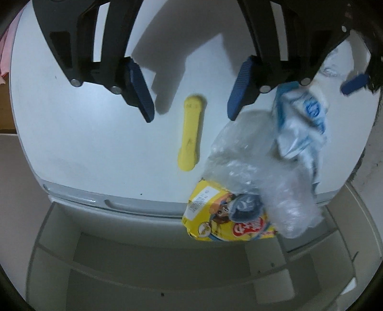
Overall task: Collect trash
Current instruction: 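Grasp the folded white paper with the left tool while the right tool grasps the yellow stick, then carry both items over the black bin and open both tools to drop them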
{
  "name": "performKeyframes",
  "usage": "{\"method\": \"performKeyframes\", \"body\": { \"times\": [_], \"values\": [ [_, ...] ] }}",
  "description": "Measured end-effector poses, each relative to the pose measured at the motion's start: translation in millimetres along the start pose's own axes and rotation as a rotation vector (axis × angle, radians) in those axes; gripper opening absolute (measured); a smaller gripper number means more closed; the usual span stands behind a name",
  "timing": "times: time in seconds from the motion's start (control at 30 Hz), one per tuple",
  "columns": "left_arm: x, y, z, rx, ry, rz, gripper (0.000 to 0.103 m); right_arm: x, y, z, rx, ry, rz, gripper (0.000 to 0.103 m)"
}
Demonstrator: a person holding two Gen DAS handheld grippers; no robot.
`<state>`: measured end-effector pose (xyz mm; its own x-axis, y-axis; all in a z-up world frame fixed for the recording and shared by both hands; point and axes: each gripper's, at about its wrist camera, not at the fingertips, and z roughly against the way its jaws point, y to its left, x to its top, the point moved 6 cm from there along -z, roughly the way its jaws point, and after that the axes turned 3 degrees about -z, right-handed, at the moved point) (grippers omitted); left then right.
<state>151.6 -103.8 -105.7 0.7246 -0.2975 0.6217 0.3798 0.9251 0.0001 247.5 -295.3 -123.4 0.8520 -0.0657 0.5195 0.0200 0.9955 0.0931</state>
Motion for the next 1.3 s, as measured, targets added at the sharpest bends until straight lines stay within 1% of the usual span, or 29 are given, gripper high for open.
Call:
{"method": "performKeyframes", "body": {
  "times": [0.03,0.07,0.1,0.13,0.17,0.27,0.3,0.37,0.43,0.57,0.7,0.83,0.9,1.0,1.1,1.27,1.3],
  "values": [
    [0,1,0,0.009,0.002,-0.006,0.052,2,0,-2,-0.006,0.008,0.0,0.053],
    [0,1,0,0.013,0.003,-0.009,0.047,5,0,-5,-0.015,0.018,0.001,0.052],
    [0,2,1,0.002,0.006,-0.003,0.046,8,0,-6,-0.019,0.03,0.004,0.048],
    [0,3,2,-0.008,0.008,0.006,0.04,11,0,-8,-0.02,0.048,0.007,0.041],
    [0,4,2,-0.01,0.011,0.011,0.039,14,0,-9,-0.027,0.065,0.011,0.036],
    [0,8,6,-0.009,0.011,0.019,0.037,21,5,-13,-0.033,0.12,0.04,0.016],
    [0,10,8,-0.002,0.008,0.017,0.037,22,6,-14,-0.037,0.138,0.049,0.014],
    [2,12,12,0.001,0.001,0.016,0.036,26,6,-15,-0.061,0.157,0.064,0.014],
    [4,12,19,0.006,-0.008,0.014,0.036,27,3,-13,-0.066,0.154,0.061,0.014],
    [8,13,28,0.011,-0.026,0.01,0.036,25,-7,6,-0.058,0.123,0.025,0.014],
    [16,-4,35,-0.008,-0.042,-0.006,0.036,12,-26,30,-0.059,0.098,-0.008,0.014],
    [28,-45,38,-0.064,-0.059,-0.06,0.036,-15,-67,65,-0.075,0.064,-0.071,0.014],
    [33,-74,37,-0.107,-0.063,-0.096,0.036,-31,-94,84,-0.091,0.045,-0.112,0.014],
    [38,-118,36,-0.166,-0.07,-0.151,0.035,-63,-146,117,-0.125,0.017,-0.196,0.014],
    [43,-172,37,-0.238,-0.079,-0.221,0.035,-93,-183,141,-0.158,0.0,-0.27,0.014],
    [44,-272,37,-0.366,-0.083,-0.352,0.035,-163,-258,182,-0.218,-0.022,-0.425,0.014],
    [43,-286,38,-0.384,-0.084,-0.37,0.035,-176,-271,189,-0.228,-0.026,-0.451,0.014]
  ]
}}
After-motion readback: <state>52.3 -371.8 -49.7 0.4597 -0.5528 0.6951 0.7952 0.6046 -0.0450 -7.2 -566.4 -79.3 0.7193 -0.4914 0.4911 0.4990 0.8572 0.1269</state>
